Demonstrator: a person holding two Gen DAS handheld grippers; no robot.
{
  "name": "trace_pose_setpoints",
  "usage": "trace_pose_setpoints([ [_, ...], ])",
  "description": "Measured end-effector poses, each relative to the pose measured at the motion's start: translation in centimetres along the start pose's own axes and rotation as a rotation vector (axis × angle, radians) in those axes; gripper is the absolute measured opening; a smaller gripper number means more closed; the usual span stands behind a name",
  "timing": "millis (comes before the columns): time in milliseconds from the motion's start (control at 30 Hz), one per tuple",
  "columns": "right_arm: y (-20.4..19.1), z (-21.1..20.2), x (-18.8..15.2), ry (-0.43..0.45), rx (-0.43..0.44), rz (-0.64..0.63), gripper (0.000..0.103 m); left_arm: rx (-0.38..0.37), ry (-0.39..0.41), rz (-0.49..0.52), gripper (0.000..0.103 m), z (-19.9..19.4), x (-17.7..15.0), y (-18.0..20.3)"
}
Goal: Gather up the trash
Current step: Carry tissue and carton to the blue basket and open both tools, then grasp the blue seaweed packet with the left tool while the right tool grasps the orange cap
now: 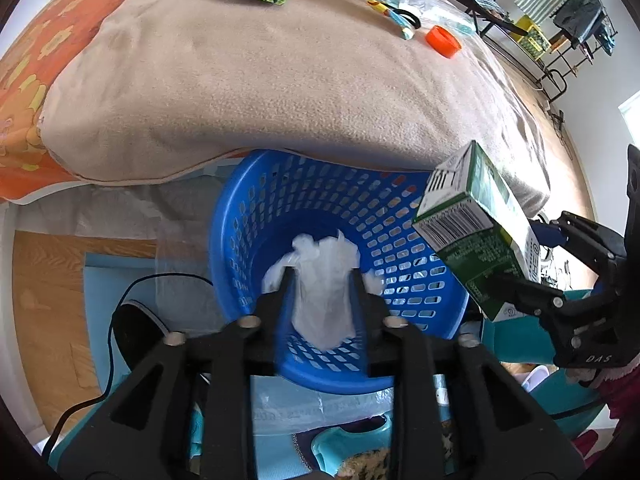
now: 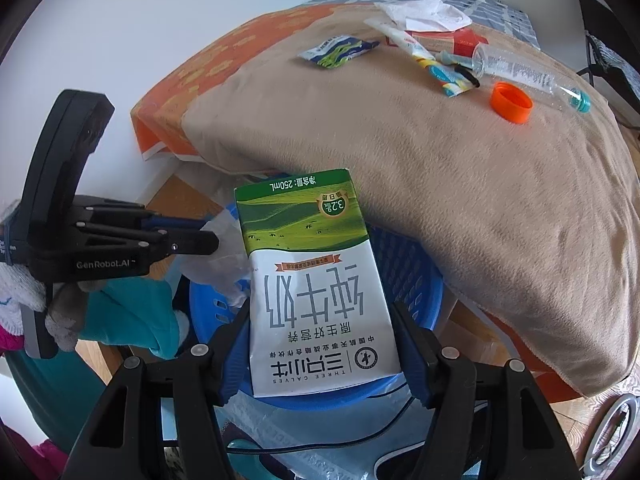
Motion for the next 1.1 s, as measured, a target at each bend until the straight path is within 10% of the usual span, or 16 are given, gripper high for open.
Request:
trace_pose_setpoints([
  [300, 0.9, 0.1, 0.4, 0.013, -0.026, 0.031, 0.083, 0.021, 0.017, 0.006, 0.044, -0.2, 0.6, -0.1],
  [1100, 1.5, -2.3, 2.1, 0.108, -0.013, 0.078, 0.086, 0.038, 0.092, 0.033, 0.044, -2.2, 3.6, 0.7],
])
Point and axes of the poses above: each gripper's, at about its wrist camera, not at the fingertips, and z roughly the way its jaws point, y to its right, x to its top, the point moved 9 cm from there along z, roughly the way its jaws point, and after that the axes turned 3 degrees about x, right-handed, at the moved point
